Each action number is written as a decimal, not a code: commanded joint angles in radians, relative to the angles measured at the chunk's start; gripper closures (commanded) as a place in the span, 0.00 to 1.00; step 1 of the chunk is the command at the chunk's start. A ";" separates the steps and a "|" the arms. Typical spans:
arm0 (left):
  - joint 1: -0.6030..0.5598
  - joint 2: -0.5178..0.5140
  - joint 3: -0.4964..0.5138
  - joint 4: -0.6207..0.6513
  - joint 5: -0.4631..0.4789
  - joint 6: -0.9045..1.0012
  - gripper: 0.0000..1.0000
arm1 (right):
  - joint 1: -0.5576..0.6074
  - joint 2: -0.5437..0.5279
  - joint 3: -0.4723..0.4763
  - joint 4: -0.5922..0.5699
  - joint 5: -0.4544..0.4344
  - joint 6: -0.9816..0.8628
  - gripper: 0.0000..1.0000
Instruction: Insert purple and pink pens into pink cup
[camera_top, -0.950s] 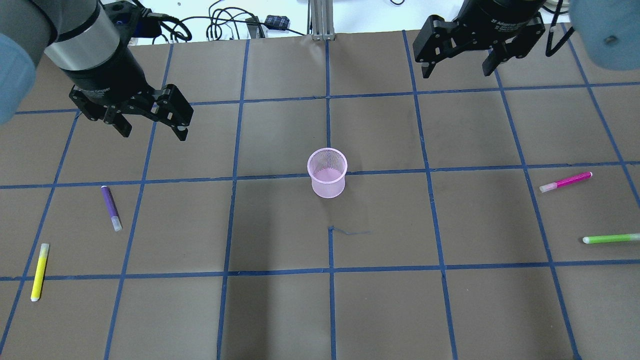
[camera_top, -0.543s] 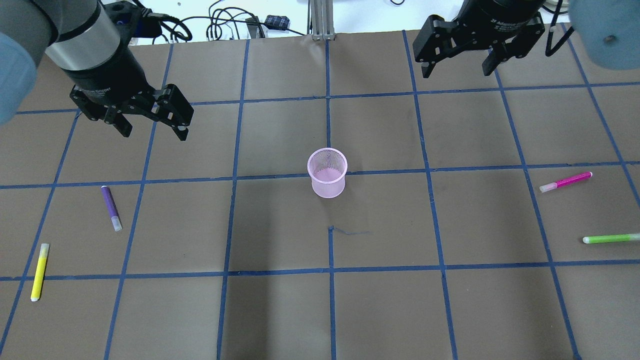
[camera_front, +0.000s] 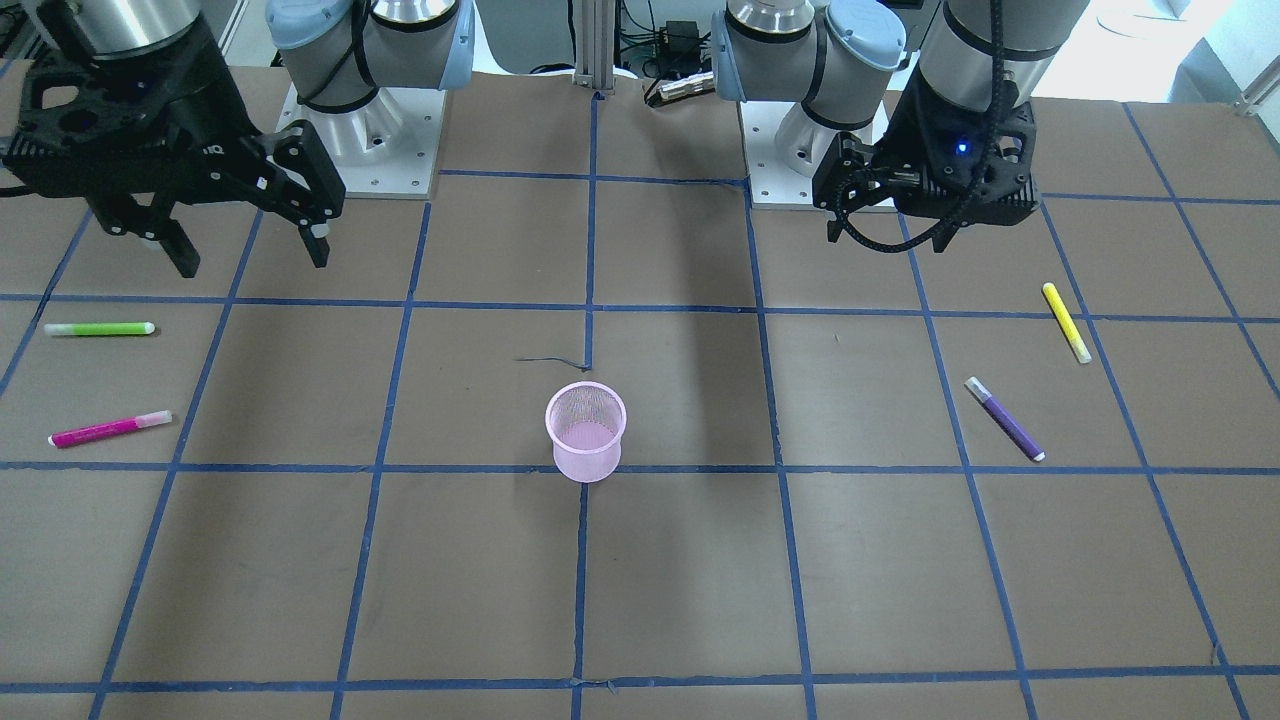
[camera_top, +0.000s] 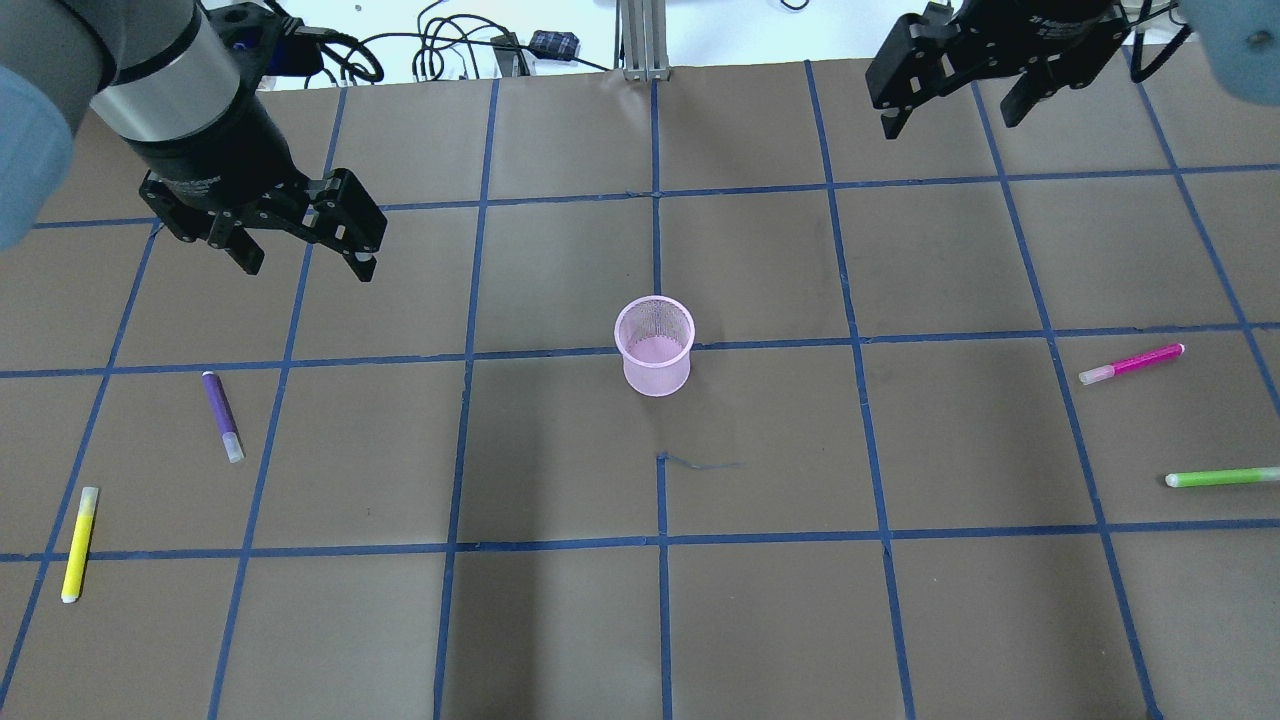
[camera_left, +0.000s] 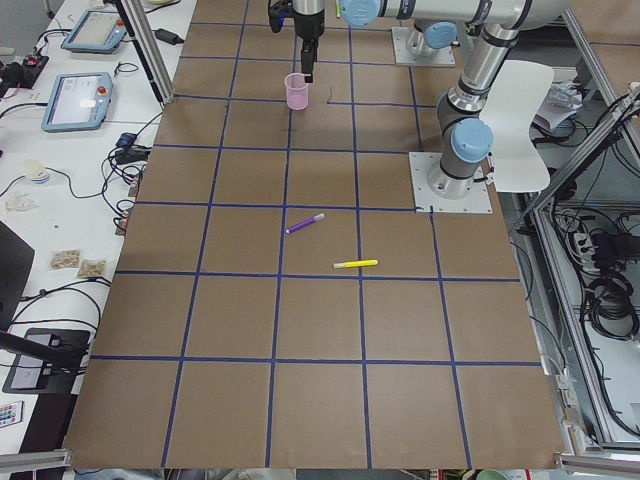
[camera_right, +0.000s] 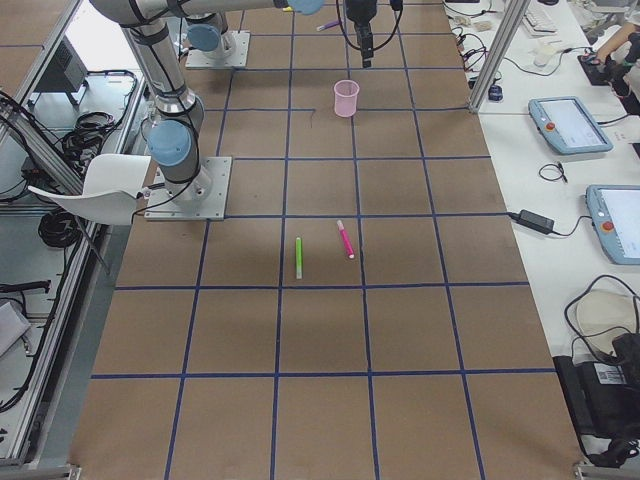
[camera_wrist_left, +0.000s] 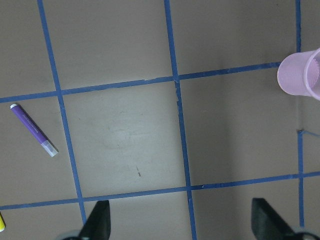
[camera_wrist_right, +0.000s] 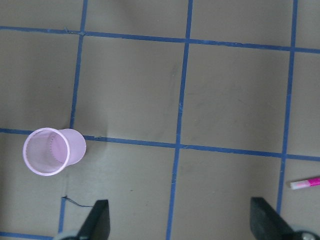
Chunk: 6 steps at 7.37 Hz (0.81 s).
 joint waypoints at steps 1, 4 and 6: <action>0.001 -0.001 0.001 0.009 -0.003 0.000 0.00 | -0.172 0.001 -0.013 0.003 0.011 -0.265 0.00; 0.045 -0.030 0.001 0.053 -0.004 0.002 0.00 | -0.358 0.004 -0.001 0.017 -0.004 -0.733 0.00; 0.187 -0.055 -0.008 0.116 -0.006 0.000 0.00 | -0.490 0.007 0.008 0.151 0.010 -1.143 0.00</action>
